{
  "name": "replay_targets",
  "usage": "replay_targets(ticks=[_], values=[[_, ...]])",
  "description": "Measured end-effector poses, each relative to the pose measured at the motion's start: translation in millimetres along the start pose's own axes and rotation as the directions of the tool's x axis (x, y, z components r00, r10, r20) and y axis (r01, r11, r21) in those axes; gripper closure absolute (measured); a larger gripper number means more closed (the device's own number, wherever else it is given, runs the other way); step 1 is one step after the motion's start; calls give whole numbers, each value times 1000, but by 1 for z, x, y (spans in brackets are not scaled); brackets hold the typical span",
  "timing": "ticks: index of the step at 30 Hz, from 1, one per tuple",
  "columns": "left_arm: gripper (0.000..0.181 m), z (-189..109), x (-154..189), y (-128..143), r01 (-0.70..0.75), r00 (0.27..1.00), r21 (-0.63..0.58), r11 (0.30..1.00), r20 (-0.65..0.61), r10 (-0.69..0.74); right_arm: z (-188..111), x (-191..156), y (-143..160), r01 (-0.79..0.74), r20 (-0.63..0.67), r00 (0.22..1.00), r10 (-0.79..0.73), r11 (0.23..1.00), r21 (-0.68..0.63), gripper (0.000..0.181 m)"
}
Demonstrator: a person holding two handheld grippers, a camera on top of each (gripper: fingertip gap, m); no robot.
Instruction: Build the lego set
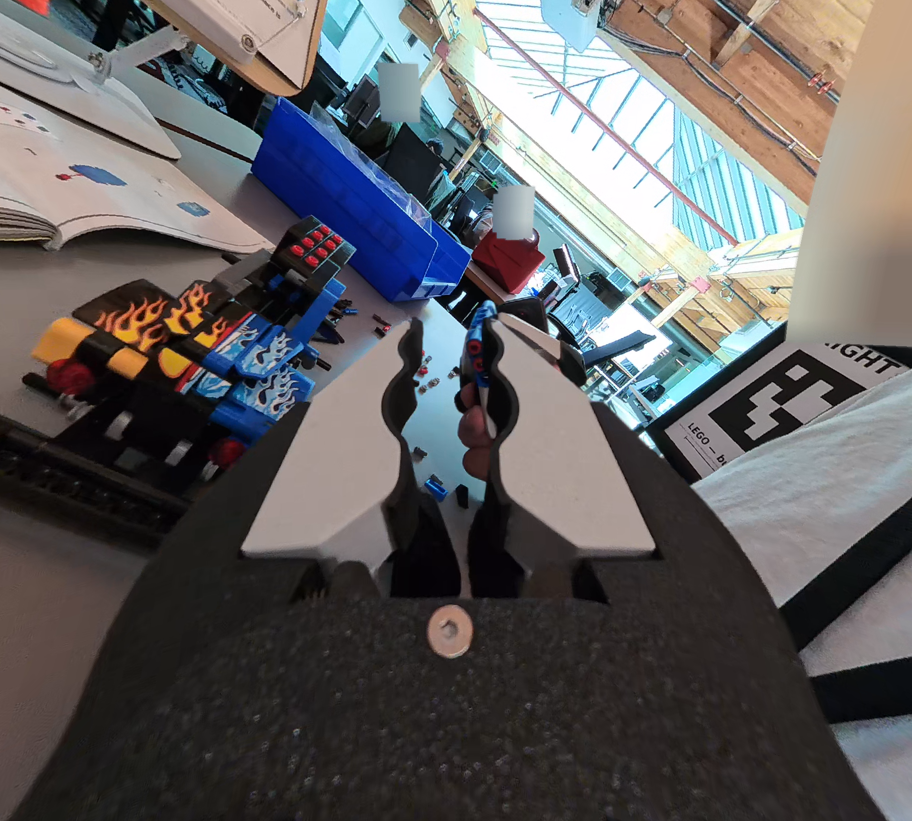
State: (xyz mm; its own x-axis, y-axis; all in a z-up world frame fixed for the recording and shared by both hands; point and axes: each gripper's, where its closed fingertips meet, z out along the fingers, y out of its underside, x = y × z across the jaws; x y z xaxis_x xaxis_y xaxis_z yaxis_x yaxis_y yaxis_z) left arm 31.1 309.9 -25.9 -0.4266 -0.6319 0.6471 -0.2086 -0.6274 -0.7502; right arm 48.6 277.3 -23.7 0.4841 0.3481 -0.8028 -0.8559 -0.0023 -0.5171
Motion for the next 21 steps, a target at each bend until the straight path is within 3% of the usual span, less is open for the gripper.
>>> replay_targets(ticks=[8, 14, 17, 21], values=[[159, 8, 7, 17, -36, 999, -67, 997, -11, 35, 2, 0, 3, -48, 17, 999, 48, 999, -12, 175], [169, -5, -4, 2, -64, 997, -12, 998, 52, 65, -1, 4, -2, -71, 2, 998, 71, 997, 11, 176], [153, -6, -1, 3, -269, 957, -85, 959, 83, 276, -3, 13, -2, -102, -58, 993, 102, 995, 9, 175], [140, 1, 11, 23, -581, 798, -261, 771, 4, 603, -5, 18, -2, -203, -93, 975, 203, 979, 0, 175]])
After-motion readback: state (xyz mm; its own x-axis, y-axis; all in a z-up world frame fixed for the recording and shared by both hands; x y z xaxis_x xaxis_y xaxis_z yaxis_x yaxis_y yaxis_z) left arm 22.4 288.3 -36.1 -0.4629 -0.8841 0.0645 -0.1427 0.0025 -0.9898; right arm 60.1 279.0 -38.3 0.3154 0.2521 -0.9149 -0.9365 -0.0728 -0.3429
